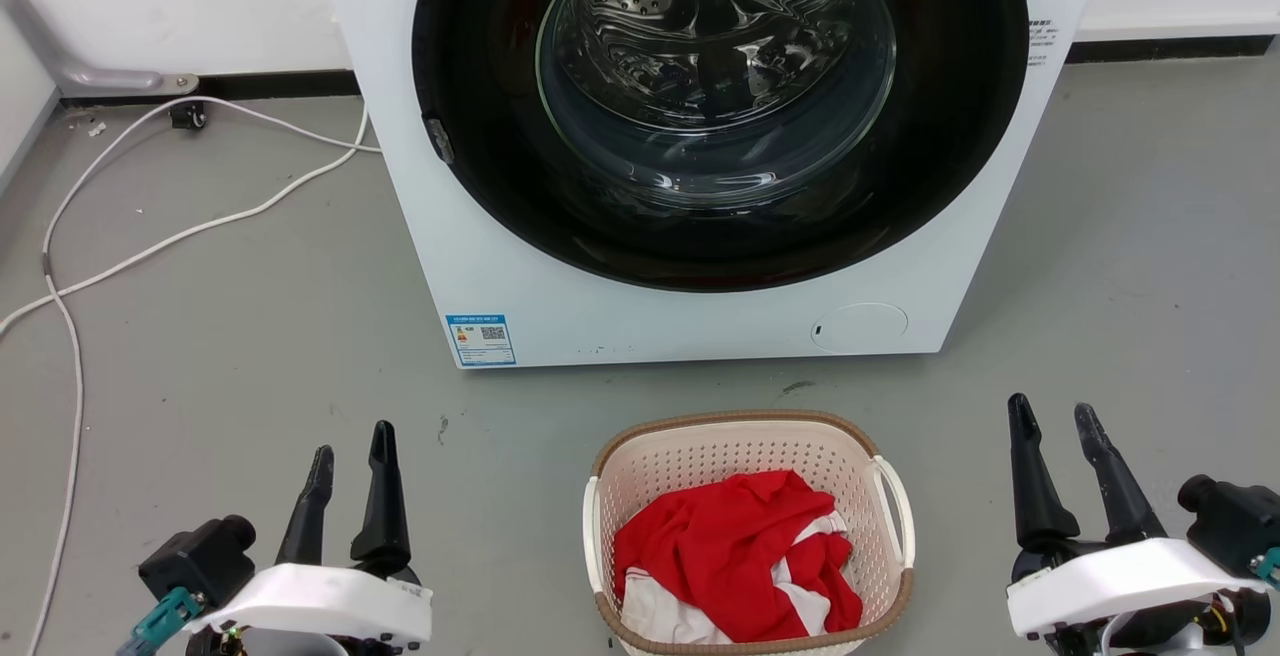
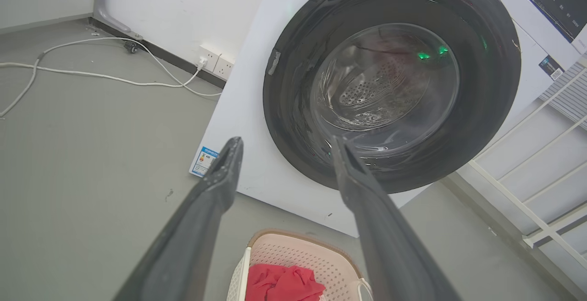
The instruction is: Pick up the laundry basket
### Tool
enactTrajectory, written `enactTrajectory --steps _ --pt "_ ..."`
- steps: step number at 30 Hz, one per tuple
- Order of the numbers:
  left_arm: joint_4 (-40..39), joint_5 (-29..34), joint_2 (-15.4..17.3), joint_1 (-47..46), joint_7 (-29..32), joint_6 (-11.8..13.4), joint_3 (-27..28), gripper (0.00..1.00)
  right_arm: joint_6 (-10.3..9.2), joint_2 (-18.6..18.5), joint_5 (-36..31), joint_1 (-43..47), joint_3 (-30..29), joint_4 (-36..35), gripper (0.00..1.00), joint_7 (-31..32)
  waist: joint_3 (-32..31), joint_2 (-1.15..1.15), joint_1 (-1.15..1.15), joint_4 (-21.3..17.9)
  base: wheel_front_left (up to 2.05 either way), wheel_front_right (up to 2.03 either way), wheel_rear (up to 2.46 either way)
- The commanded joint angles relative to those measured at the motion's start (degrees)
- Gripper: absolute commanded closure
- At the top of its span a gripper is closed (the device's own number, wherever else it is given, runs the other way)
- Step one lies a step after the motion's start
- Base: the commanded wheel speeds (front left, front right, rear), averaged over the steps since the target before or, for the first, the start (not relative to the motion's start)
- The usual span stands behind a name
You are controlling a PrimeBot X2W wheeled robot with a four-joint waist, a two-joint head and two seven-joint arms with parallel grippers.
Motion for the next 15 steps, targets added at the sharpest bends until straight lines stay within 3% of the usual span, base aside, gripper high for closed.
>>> enactTrajectory --steps 1,15 --pt "-0.72 1.88 0.25 0.2 -0.56 0.2 -0.16 0.0 0.0 -0.13 -2.26 0.27 -0.1 -0.62 0.0 -0.59 -0.03 0.0 0.0 0.0 0.0 0.0 0.0" --pt "-0.44 10.14 0.28 1.42 -2.59 0.63 -0.97 0.0 0.0 -0.14 -11.64 1.2 0.3 -1.47 0.0 -2.63 -0.34 0.0 0.0 0.0 0.0 0.0 0.0"
